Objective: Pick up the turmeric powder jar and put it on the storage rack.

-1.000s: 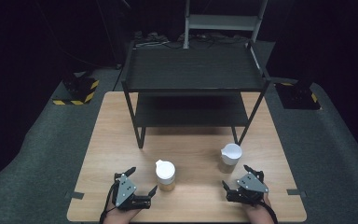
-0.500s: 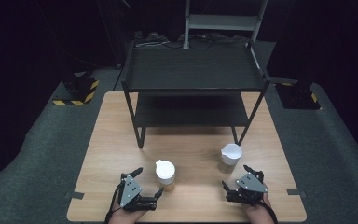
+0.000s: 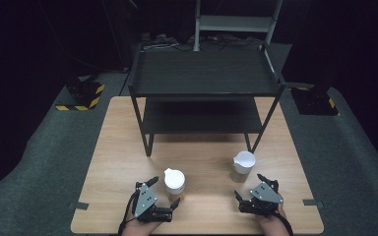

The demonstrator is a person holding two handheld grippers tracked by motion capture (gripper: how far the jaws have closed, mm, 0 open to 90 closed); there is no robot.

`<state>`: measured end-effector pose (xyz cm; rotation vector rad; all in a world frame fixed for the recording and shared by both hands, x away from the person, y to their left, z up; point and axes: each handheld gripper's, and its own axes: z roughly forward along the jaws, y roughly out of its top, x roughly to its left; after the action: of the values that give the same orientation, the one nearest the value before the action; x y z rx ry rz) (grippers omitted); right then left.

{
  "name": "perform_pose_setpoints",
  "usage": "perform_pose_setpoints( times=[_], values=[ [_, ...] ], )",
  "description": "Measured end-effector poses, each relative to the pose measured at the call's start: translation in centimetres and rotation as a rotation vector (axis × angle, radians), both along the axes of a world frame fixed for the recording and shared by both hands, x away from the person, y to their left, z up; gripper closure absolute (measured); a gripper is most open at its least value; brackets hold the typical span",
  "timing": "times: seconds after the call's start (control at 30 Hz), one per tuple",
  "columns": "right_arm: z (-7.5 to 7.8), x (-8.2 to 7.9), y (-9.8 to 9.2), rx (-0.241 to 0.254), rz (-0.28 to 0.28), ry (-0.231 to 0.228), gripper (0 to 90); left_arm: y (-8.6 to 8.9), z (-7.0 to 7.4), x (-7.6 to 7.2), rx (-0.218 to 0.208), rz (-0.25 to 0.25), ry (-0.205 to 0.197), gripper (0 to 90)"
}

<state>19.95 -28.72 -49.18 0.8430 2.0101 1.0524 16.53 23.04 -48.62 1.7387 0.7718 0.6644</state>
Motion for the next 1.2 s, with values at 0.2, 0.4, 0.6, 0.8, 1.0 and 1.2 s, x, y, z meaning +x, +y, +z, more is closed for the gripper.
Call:
perform_pose_setpoints(
  times=[0.2, 0.4, 0.6, 0.8, 1.0, 1.2],
  values=[
    [0.0, 0.0, 0.0, 0.0, 0.001, -0.003, 0.3, -0.6, -0.1, 0.5, -0.013, -0.004, 0.011, 0.4],
    [0.0, -0.1, 0.0, -0.001, 0.002, -0.004, 0.3, -1.1, -0.2, 0.9, -0.017, 0.007, 0.012, 0.7],
    [0.0, 0.0, -0.1, 0.004, 0.0, -0.003, 0.3, -0.9, -0.7, 1.4, -0.047, 0.018, 0.027, 4.0],
    [-0.1, -0.1, -0.1, 0.009, -0.003, -0.005, 0.3, -0.5, -1.3, 1.9, -0.075, 0.003, 0.037, 11.3],
    [-0.2, -0.2, -0.1, 0.011, -0.003, -0.01, 0.3, -0.4, -1.5, 2.1, -0.073, -0.009, 0.015, 19.3],
    [-0.2, -0.2, -0.1, 0.012, -0.004, -0.011, 0.3, -0.4, -1.6, 2.3, -0.069, -0.025, 0.016, 23.8]
  ],
)
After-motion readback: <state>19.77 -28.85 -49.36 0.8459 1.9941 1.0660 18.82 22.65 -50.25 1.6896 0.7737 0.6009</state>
